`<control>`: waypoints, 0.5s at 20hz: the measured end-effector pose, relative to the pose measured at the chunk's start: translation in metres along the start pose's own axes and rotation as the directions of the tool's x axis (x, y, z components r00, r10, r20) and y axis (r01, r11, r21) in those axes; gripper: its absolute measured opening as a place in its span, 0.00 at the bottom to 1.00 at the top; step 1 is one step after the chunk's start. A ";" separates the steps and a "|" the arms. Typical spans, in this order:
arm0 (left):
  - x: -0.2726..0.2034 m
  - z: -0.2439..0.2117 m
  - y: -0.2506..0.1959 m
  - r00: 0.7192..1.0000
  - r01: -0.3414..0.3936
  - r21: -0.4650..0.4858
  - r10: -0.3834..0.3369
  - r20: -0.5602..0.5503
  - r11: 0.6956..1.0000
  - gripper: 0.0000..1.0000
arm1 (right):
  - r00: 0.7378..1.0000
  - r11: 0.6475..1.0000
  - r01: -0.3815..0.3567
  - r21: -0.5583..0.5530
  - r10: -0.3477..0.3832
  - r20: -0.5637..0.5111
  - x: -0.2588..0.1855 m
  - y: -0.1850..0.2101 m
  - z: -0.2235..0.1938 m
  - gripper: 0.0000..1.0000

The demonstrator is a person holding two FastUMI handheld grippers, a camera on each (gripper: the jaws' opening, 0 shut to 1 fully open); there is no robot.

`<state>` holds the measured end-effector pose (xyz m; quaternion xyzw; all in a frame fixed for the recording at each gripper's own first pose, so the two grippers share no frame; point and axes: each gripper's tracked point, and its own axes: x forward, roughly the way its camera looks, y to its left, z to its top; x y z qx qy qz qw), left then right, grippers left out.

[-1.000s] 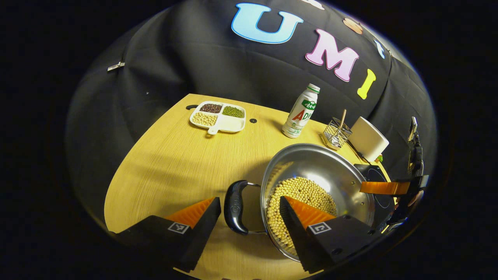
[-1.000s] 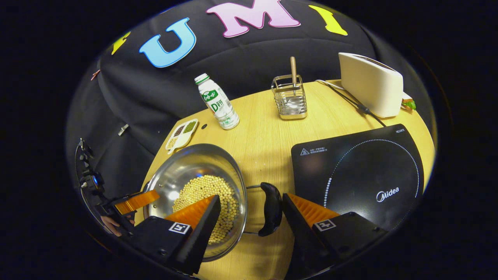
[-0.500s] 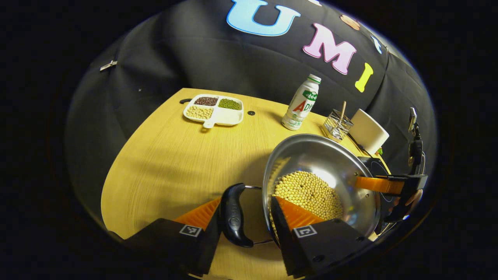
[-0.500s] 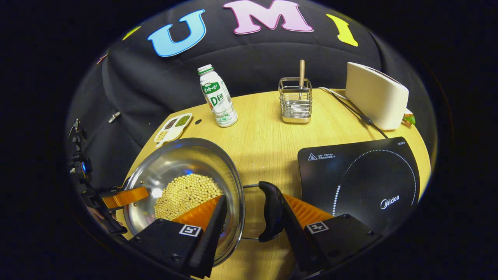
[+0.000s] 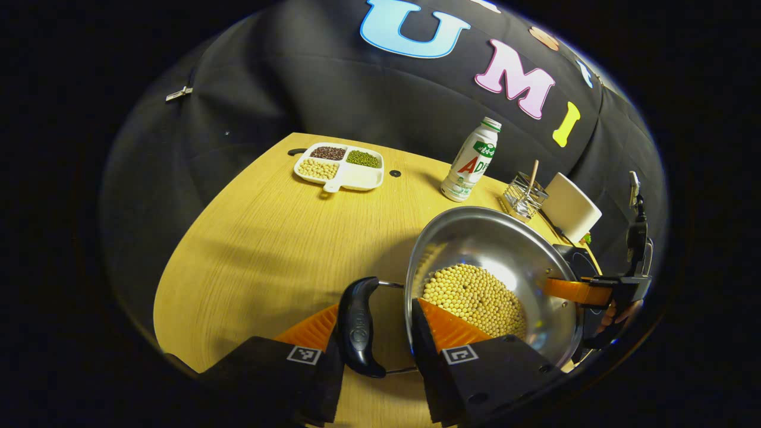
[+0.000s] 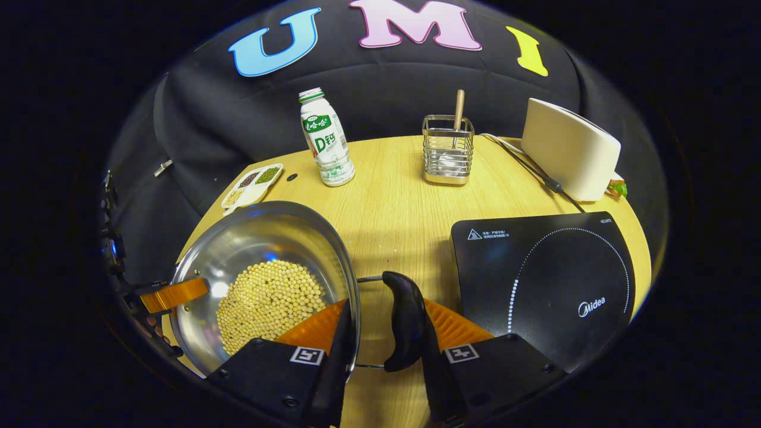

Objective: First push the handle of the pot to place it horizontally, then grasp the pot with both hands and set it on the induction cooktop.

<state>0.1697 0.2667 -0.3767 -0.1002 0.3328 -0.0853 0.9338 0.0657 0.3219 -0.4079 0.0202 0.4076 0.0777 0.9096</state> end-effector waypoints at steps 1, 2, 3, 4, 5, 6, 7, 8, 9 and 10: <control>-0.003 -0.004 0.000 1.000 -0.003 -0.002 0.003 -0.012 1.000 0.58 | 1.000 1.000 0.002 -0.002 -0.002 -0.009 -0.003 0.001 -0.003 0.58; -0.009 -0.007 0.000 1.000 -0.002 -0.013 0.002 -0.021 1.000 0.58 | 1.000 1.000 0.000 0.000 0.000 -0.018 -0.007 0.001 -0.006 0.58; -0.016 -0.008 -0.001 1.000 -0.003 -0.023 0.003 -0.023 1.000 0.58 | 1.000 1.000 -0.004 0.005 0.004 -0.028 -0.013 0.002 -0.007 0.54; -0.023 -0.008 -0.003 1.000 -0.008 -0.019 0.007 -0.025 1.000 0.58 | 1.000 1.000 -0.009 0.007 0.010 -0.030 -0.019 0.003 -0.006 0.58; -0.031 -0.008 -0.005 1.000 -0.014 -0.011 0.014 -0.022 1.000 0.58 | 1.000 1.000 -0.012 0.004 0.012 -0.025 -0.026 0.003 -0.004 0.58; -0.039 -0.005 -0.009 1.000 -0.018 -0.007 0.017 -0.017 1.000 0.58 | 1.000 1.000 -0.011 -0.006 0.011 -0.022 -0.036 0.002 -0.003 0.58; -0.048 -0.005 -0.015 1.000 -0.018 -0.007 0.018 -0.015 1.000 0.57 | 1.000 1.000 -0.004 -0.013 0.004 -0.019 -0.047 0.000 0.000 0.58; -0.057 -0.003 -0.021 1.000 -0.016 -0.009 0.016 -0.015 1.000 0.57 | 1.000 1.000 0.001 -0.022 -0.001 -0.011 -0.059 -0.003 0.004 0.58; -0.065 -0.003 -0.029 1.000 -0.012 -0.015 0.012 -0.010 1.000 0.57 | 1.000 1.000 0.004 -0.030 -0.004 -0.001 -0.071 -0.006 0.009 0.58; -0.074 -0.001 -0.038 1.000 -0.009 -0.022 0.008 -0.007 1.000 0.57 | 1.000 0.999 0.006 -0.033 -0.006 0.009 -0.082 -0.011 0.013 0.58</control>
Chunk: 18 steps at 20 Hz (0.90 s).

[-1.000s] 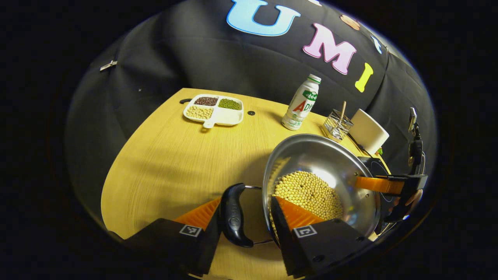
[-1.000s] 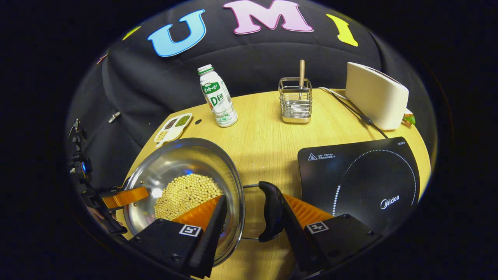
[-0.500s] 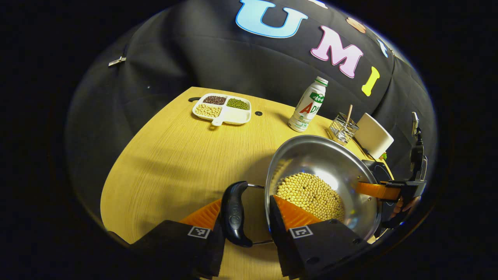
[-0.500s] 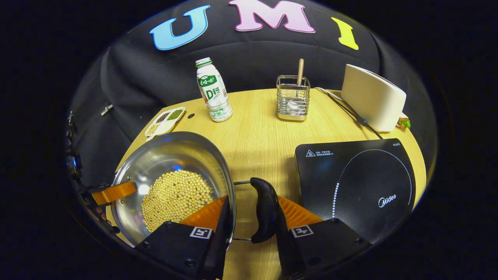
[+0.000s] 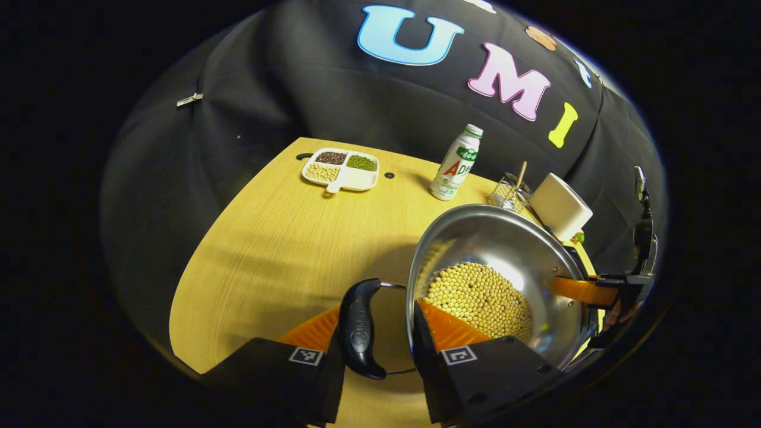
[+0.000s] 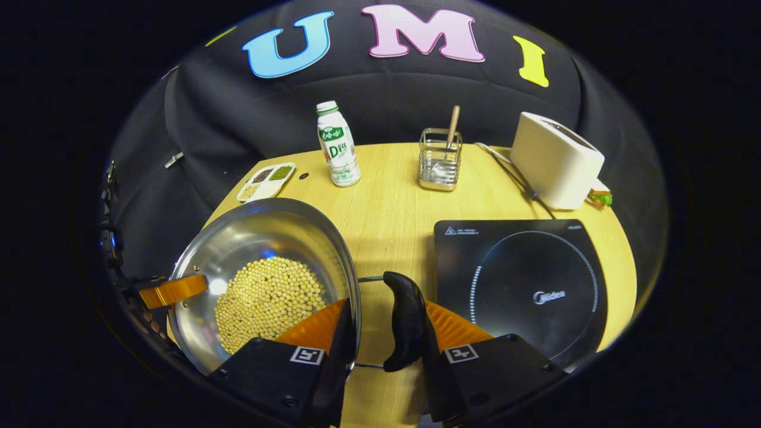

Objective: First push the handle of the pot to place it horizontally, then grasp the pot with both hands and set it on the induction cooktop.

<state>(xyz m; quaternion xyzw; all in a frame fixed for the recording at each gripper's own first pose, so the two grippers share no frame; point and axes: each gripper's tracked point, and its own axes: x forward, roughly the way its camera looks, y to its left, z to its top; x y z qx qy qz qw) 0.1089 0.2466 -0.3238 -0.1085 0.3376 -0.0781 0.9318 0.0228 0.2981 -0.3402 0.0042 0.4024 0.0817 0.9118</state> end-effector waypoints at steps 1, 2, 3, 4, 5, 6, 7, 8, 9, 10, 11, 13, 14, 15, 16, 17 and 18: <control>-0.008 0.000 -0.009 1.000 0.001 -0.001 -0.001 0.004 1.000 0.57 | 1.000 1.000 0.000 0.003 0.000 0.006 -0.011 -0.006 0.003 0.58; -0.015 0.001 -0.018 1.000 0.000 -0.002 0.000 0.006 1.000 0.57 | 1.000 1.000 -0.002 0.006 0.002 0.003 -0.021 -0.013 0.003 0.58; -0.023 0.002 -0.030 1.000 0.000 0.000 0.000 0.008 1.000 0.57 | 1.000 1.000 -0.006 0.010 0.006 0.003 -0.030 -0.021 0.005 0.58; -0.030 0.003 -0.041 1.000 0.000 0.001 0.000 0.012 1.000 0.57 | 1.000 1.000 -0.012 0.012 0.012 0.007 -0.039 -0.029 0.007 0.58; -0.035 0.002 -0.053 1.000 0.000 0.001 0.000 0.015 1.000 0.57 | 1.000 1.000 -0.018 0.009 0.018 0.007 -0.047 -0.038 0.008 0.58; -0.038 0.002 -0.066 1.000 0.003 0.000 -0.003 0.015 1.000 0.57 | 1.000 1.000 -0.018 0.011 0.017 0.008 -0.055 -0.050 0.009 0.58; -0.038 0.001 -0.079 1.000 0.005 0.007 -0.005 0.013 1.000 0.57 | 1.000 1.000 -0.015 0.017 0.014 0.018 -0.062 -0.062 0.012 0.58; -0.039 0.001 -0.093 1.000 0.005 0.013 -0.005 0.011 1.000 0.57 | 1.000 1.000 -0.009 0.022 0.009 0.025 -0.068 -0.074 0.014 0.58; -0.039 0.001 -0.107 1.000 0.007 0.022 -0.008 0.013 1.000 0.57 | 0.999 1.000 -0.004 0.023 0.003 0.034 -0.074 -0.086 0.017 0.53; -0.037 0.003 -0.120 1.000 0.012 0.030 -0.013 0.015 0.999 0.57 | 0.999 1.000 0.000 0.025 -0.001 0.043 -0.079 -0.098 0.017 0.62; -0.035 0.004 -0.135 1.000 0.020 0.036 -0.020 0.014 0.999 0.57 | 0.999 0.999 0.005 0.035 -0.007 0.050 -0.082 -0.112 0.020 0.58; -0.025 0.004 -0.162 0.999 0.034 0.048 -0.035 0.010 0.998 0.57 | 0.999 0.998 0.016 0.055 -0.018 0.051 -0.087 -0.139 0.023 0.58; -0.019 0.005 -0.175 0.999 0.043 0.049 -0.043 0.007 0.998 0.57 | 0.998 0.998 0.022 0.060 -0.025 0.053 -0.088 -0.153 0.026 0.53; -0.011 0.004 -0.188 0.999 0.050 0.052 -0.050 0.003 0.997 0.57 | 0.998 0.997 0.031 0.066 -0.035 0.058 -0.088 -0.167 0.029 0.58; -0.004 0.005 -0.201 0.998 0.058 0.059 -0.058 0.000 0.997 0.57 | 0.997 0.997 0.041 0.072 -0.045 0.059 -0.088 -0.181 0.031 0.58; 0.002 0.005 -0.214 0.998 0.066 0.067 -0.066 -0.002 0.996 0.57 | 0.997 0.996 0.049 0.079 -0.054 0.061 -0.088 -0.195 0.033 0.58; 0.009 0.006 -0.226 0.997 0.075 0.073 -0.075 -0.003 0.994 0.57 | 0.996 0.994 0.055 0.089 -0.061 0.061 -0.087 -0.207 0.034 0.58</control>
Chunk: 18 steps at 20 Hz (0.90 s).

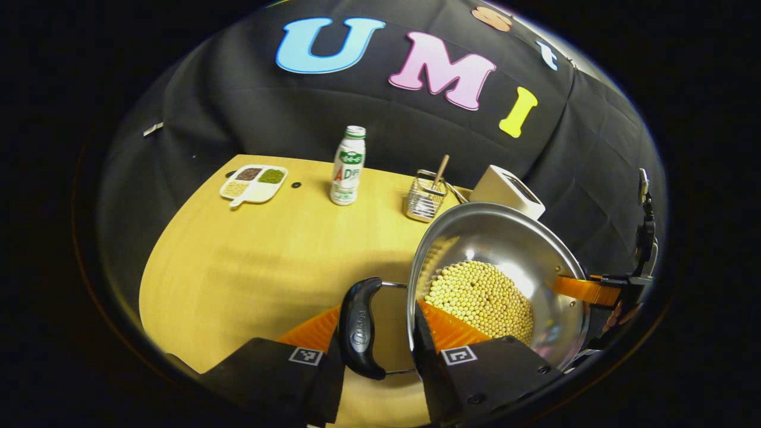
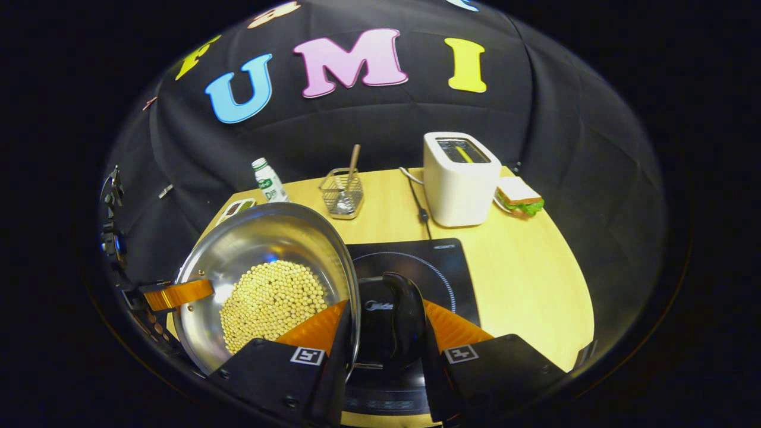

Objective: First push the handle of the pot to place it horizontally, then grasp the pot with both hands and set it on the induction cooktop.

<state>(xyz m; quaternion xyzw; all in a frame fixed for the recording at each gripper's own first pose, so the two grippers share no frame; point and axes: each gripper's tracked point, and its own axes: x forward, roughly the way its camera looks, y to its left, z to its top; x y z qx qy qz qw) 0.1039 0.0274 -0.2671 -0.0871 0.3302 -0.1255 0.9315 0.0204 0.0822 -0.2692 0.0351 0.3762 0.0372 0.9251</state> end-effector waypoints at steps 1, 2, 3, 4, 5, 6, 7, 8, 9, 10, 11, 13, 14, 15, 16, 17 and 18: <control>0.008 0.000 -0.010 1.000 0.007 0.005 -0.007 -0.004 1.000 0.57 | 1.000 1.000 0.005 0.011 -0.005 0.000 0.001 -0.012 0.002 0.58; 0.016 0.002 -0.019 1.000 0.012 0.010 -0.012 -0.008 1.000 0.57 | 1.000 1.000 0.010 0.022 -0.010 -0.001 0.004 -0.022 0.003 0.58; 0.023 0.001 -0.028 1.000 0.014 0.015 -0.014 -0.014 1.000 0.57 | 1.000 0.999 0.011 0.030 -0.011 -0.002 0.006 -0.033 0.004 0.58; 0.030 0.001 -0.036 1.000 0.018 0.019 -0.017 -0.017 1.000 0.57 | 1.000 0.999 0.013 0.036 -0.013 -0.007 0.010 -0.041 0.004 0.58; 0.037 0.000 -0.043 1.000 0.019 0.020 -0.018 -0.020 1.000 0.57 | 1.000 0.999 0.014 0.041 -0.014 -0.011 0.013 -0.050 0.004 0.58; 0.043 0.000 -0.049 1.000 0.019 0.019 -0.019 -0.022 1.000 0.57 | 1.000 0.999 0.016 0.040 -0.015 -0.014 0.017 -0.058 0.005 0.58; 0.049 -0.002 -0.055 1.000 0.018 0.014 -0.017 -0.024 1.000 0.57 | 1.000 0.999 0.017 0.037 -0.017 -0.017 0.020 -0.066 0.007 0.58; 0.054 -0.003 -0.060 1.000 0.015 0.010 -0.015 -0.024 1.000 0.58 | 1.000 0.999 0.018 0.032 -0.018 -0.019 0.023 -0.072 0.009 0.58; 0.061 -0.006 -0.064 1.000 0.012 0.005 -0.012 -0.024 1.000 0.58 | 1.000 0.999 0.017 0.027 -0.016 -0.023 0.027 -0.078 0.010 0.58; 0.066 -0.008 -0.067 1.000 0.007 -0.005 -0.007 -0.025 1.000 0.58 | 1.000 1.000 0.013 0.025 -0.013 -0.027 0.031 -0.083 0.010 0.58; 0.071 -0.010 -0.070 1.000 0.000 -0.012 0.000 -0.025 1.000 0.58 | 0.999 1.000 0.009 0.023 -0.008 -0.032 0.036 -0.087 0.010 0.58; 0.078 -0.016 -0.074 0.999 -0.018 -0.015 0.017 -0.030 1.000 0.58 | 0.999 1.000 0.001 0.016 0.000 -0.044 0.045 -0.095 0.008 0.58; 0.082 -0.018 -0.075 0.999 -0.027 -0.018 0.026 -0.032 0.999 0.58 | 0.999 1.000 -0.005 0.015 0.006 -0.053 0.050 -0.098 0.006 0.58; 0.085 -0.021 -0.075 0.999 -0.034 -0.024 0.034 -0.035 0.999 0.58 | 0.998 1.000 -0.013 0.015 0.014 -0.060 0.054 -0.100 0.005 0.58; 0.087 -0.023 -0.076 0.999 -0.041 -0.028 0.040 -0.036 0.999 0.58 | 0.998 1.000 -0.021 0.015 0.022 -0.065 0.058 -0.101 0.004 0.58; 0.089 -0.024 -0.076 0.998 -0.047 -0.029 0.046 -0.036 0.998 0.57 | 0.997 1.000 -0.028 0.011 0.029 -0.068 0.061 -0.102 0.003 0.58; 0.091 -0.025 -0.076 0.998 -0.052 -0.031 0.051 -0.037 0.998 0.57 | 0.997 0.999 -0.034 0.006 0.034 -0.067 0.064 -0.102 0.004 0.58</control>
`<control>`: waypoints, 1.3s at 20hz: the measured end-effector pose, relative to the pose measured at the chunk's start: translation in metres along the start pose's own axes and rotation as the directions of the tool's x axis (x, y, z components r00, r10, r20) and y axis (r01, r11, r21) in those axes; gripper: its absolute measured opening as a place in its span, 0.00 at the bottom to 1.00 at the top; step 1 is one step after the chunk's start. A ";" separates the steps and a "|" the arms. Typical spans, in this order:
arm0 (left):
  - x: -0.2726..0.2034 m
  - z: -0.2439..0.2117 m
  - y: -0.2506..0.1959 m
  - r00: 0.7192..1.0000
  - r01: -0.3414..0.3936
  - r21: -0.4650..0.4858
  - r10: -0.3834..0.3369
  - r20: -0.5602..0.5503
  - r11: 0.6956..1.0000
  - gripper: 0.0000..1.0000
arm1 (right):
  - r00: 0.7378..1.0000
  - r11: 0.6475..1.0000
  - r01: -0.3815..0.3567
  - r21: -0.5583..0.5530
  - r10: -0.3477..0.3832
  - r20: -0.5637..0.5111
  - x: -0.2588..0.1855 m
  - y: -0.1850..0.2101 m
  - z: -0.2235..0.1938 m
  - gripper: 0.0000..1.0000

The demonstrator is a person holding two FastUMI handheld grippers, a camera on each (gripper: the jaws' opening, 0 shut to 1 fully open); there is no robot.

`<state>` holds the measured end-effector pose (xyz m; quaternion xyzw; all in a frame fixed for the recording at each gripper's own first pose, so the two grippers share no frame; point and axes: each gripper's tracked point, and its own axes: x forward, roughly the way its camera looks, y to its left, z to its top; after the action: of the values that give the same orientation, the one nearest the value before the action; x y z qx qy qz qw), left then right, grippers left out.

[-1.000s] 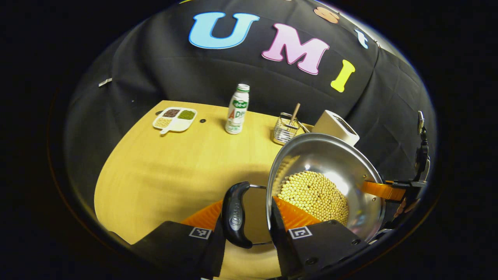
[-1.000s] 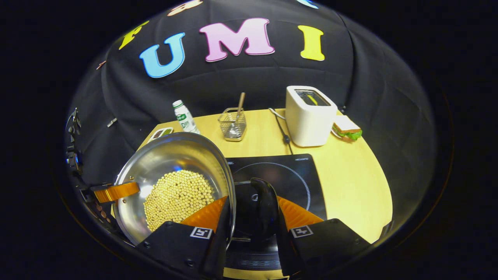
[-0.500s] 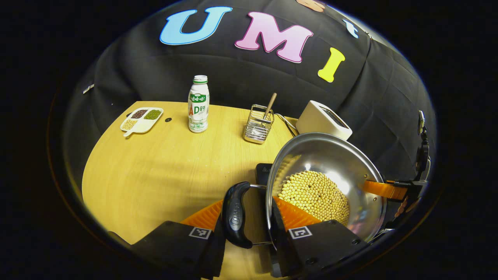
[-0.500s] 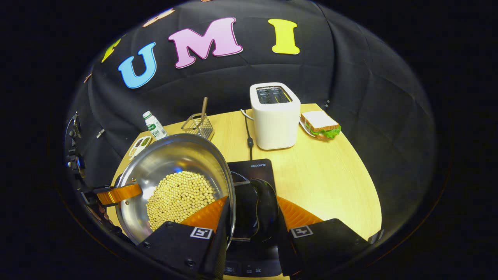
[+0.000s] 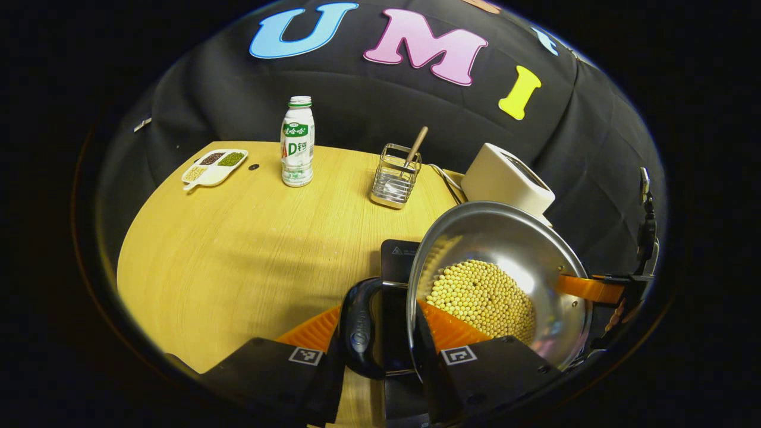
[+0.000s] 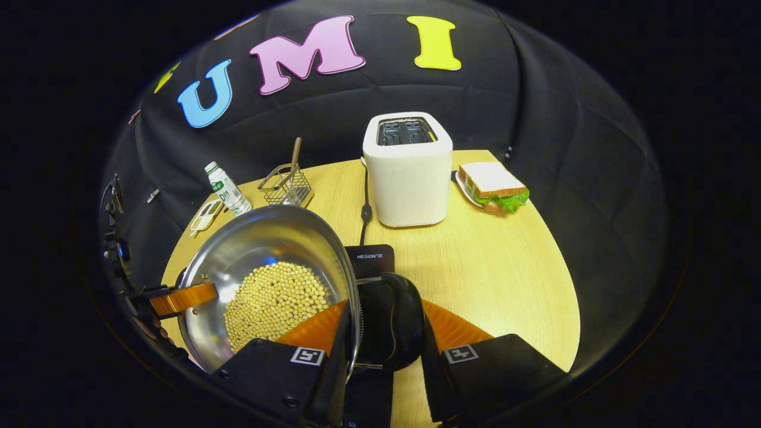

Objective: First push the handle of the pot to place it horizontally, then grasp the pot with both hands and set it on the induction cooktop.

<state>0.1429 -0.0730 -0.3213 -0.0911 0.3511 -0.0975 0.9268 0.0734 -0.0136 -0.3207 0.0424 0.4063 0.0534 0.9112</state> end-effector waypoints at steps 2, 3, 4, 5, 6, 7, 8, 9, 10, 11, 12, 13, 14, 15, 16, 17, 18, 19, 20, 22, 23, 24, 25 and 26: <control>0.003 -0.003 0.000 1.000 -0.009 -0.006 0.009 -0.002 1.000 0.58 | 1.000 1.000 -0.005 0.001 0.005 -0.002 0.004 -0.002 -0.001 0.58; 0.004 -0.007 0.001 1.000 -0.017 -0.008 0.016 -0.008 1.000 0.57 | 1.000 1.000 -0.005 0.003 0.005 -0.008 0.005 -0.003 -0.002 0.58; 0.005 -0.009 0.001 1.000 -0.024 -0.008 0.024 -0.011 1.000 0.58 | 1.000 1.000 -0.006 0.002 0.006 -0.014 0.007 -0.004 -0.005 0.58; 0.003 -0.006 0.001 1.000 -0.027 -0.006 0.027 0.005 1.000 0.57 | 1.000 1.000 -0.013 0.004 0.013 -0.012 0.005 -0.004 -0.005 0.58; 0.004 -0.009 0.000 1.000 -0.029 -0.005 0.029 0.005 1.000 0.57 | 1.000 1.000 -0.019 0.006 0.019 -0.012 0.008 -0.004 -0.005 0.58; 0.004 -0.008 0.000 1.000 -0.029 -0.008 0.029 0.006 1.000 0.58 | 1.000 1.000 -0.022 0.012 0.023 -0.016 0.009 -0.006 -0.007 0.58; 0.005 -0.007 -0.001 1.000 -0.030 -0.005 0.030 0.011 1.000 0.60 | 0.999 0.999 -0.026 0.024 0.026 -0.022 0.009 -0.007 -0.009 0.58; 0.004 -0.006 -0.002 0.999 -0.035 0.005 0.035 0.015 0.999 0.58 | 0.999 0.999 -0.028 0.035 0.029 -0.030 0.010 -0.009 -0.012 0.58; 0.005 -0.006 -0.001 0.999 -0.048 0.014 0.048 0.014 0.999 0.58 | 0.999 0.998 -0.033 0.047 0.033 -0.016 0.009 -0.009 -0.011 0.55; 0.005 -0.007 -0.001 0.998 -0.062 0.016 0.061 0.015 0.998 0.59 | 0.999 0.999 -0.030 0.040 0.031 -0.011 0.011 -0.009 -0.012 0.59; 0.005 -0.008 -0.002 0.997 -0.073 0.019 0.073 0.019 0.997 0.60 | 1.000 0.999 -0.028 0.027 0.028 -0.003 0.010 -0.011 -0.012 0.58; 0.004 -0.010 -0.002 0.997 -0.081 0.019 0.080 0.021 0.997 0.60 | 1.000 0.999 -0.028 0.019 0.028 0.000 0.010 -0.012 -0.012 0.60; 0.004 -0.012 -0.003 0.996 -0.084 0.016 0.084 0.020 0.996 0.61 | 0.999 0.999 -0.034 0.018 0.034 0.005 0.009 -0.012 -0.011 0.60; 0.003 -0.013 -0.003 0.996 -0.085 0.011 0.085 0.020 0.996 0.61 | 0.999 0.999 -0.039 0.023 0.039 0.006 0.010 -0.012 -0.010 0.60; 0.003 -0.014 -0.003 0.996 -0.086 0.007 0.086 0.018 0.996 0.62 | 0.999 0.999 -0.044 0.023 0.044 0.009 0.010 -0.012 -0.010 0.61; 0.003 -0.014 -0.003 0.996 -0.086 0.008 0.086 0.017 0.996 0.62 | 0.999 0.999 -0.046 0.020 0.045 0.012 0.011 -0.012 -0.010 0.61; 0.003 -0.014 -0.003 0.996 -0.087 0.009 0.087 0.014 0.996 0.63 | 0.999 0.999 -0.047 0.017 0.047 0.013 0.010 -0.012 -0.011 0.61; 0.003 -0.013 -0.003 0.996 -0.090 0.010 0.090 0.018 0.996 0.61 | 0.999 0.999 -0.050 0.019 0.050 0.012 0.010 -0.012 -0.011 0.61; 0.003 -0.013 -0.002 0.995 -0.095 0.008 0.094 0.021 0.995 0.61 | 0.998 0.998 -0.055 0.024 0.055 0.011 0.009 -0.012 -0.010 0.61; 0.004 -0.012 -0.002 0.994 -0.102 0.003 0.102 0.027 0.995 0.65 | 0.998 0.997 -0.063 0.040 0.063 0.012 0.010 -0.012 -0.010 0.61; 0.004 -0.012 -0.002 0.994 -0.107 0.003 0.107 0.026 0.994 0.64 | 0.998 0.997 -0.067 0.050 0.067 0.007 0.011 -0.010 -0.013 0.62; 0.004 -0.012 -0.002 0.993 -0.112 0.006 0.112 0.024 0.994 0.65 | 0.998 0.996 -0.067 0.057 0.067 0.009 0.011 -0.011 -0.013 0.62; 0.004 -0.012 -0.002 0.993 -0.118 0.010 0.117 0.022 0.993 0.65 | 0.998 0.996 -0.067 0.062 0.066 0.011 0.011 -0.010 -0.013 0.62; 0.005 -0.012 -0.002 0.992 -0.121 0.015 0.121 0.019 0.993 0.66 | 0.998 0.995 -0.068 0.066 0.067 0.012 0.010 -0.011 -0.013 0.62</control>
<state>0.1383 -0.0772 -0.3328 -0.0629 0.3468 -0.0432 0.9348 0.0705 -0.0230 -0.3380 0.0867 0.4016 0.0704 0.9090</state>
